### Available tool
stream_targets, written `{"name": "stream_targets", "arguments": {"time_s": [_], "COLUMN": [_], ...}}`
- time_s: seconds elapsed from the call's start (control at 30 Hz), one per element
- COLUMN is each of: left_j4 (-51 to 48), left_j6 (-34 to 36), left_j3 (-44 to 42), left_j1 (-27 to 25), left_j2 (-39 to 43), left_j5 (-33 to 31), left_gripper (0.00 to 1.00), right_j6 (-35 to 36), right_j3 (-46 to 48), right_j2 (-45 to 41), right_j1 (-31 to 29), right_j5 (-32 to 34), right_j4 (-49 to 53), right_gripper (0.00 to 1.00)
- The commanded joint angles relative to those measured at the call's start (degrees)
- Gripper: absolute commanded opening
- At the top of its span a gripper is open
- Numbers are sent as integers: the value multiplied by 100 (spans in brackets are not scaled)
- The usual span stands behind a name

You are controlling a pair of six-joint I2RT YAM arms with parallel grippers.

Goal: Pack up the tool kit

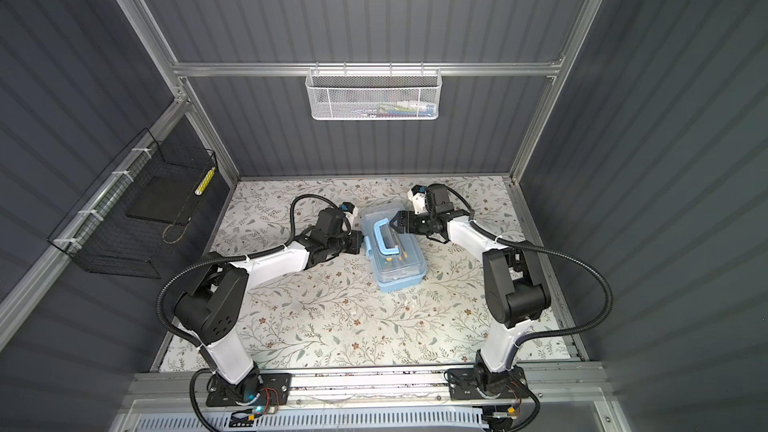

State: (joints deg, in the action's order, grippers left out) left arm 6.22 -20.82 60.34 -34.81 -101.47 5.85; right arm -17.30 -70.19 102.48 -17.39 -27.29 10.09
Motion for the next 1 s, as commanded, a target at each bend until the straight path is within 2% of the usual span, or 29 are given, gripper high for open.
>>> {"name": "stream_targets", "arguments": {"time_s": [0.0, 0.17, 0.23, 0.3, 0.4, 0.47, 0.53, 0.77, 0.97], "left_j4": [813, 1371, 1431, 1546, 2226, 2708, 2898, 2943, 2346], "left_j6": [-481, -900, -924, -990, -1370, -1634, -1726, -1715, -1428], "left_j3": [-357, -856, -971, -1063, -1327, -1565, -1719, -2025, -2236], "left_j1": [-75, 149, 193, 193, 194, 196, 194, 194, 199], "left_j2": [32, 128, 226, 294, 268, 253, 281, 532, 1080], "left_j5": [815, 988, 990, 1033, 1261, 1489, 1507, 1481, 1096], "left_gripper": [17, 45, 51, 50, 37, 20, 13, 14, 29], "right_j6": [51, 86, 78, 61, 17, -9, -10, 4, -28], "right_j3": [67, 85, 96, 97, 117, 124, 153, 155, 171], "right_j2": [172, 165, 156, 163, 173, 173, 159, 167, 195], "right_j1": [-107, -107, -107, -105, -100, -106, -100, -107, -102], "right_j5": [-224, -215, -215, -215, -233, -246, -251, -215, -207], "right_j4": [450, 485, 485, 477, 429, 415, 415, 433, 411], "right_gripper": [83, 83, 83, 83, 83, 83, 83, 83, 83]}}
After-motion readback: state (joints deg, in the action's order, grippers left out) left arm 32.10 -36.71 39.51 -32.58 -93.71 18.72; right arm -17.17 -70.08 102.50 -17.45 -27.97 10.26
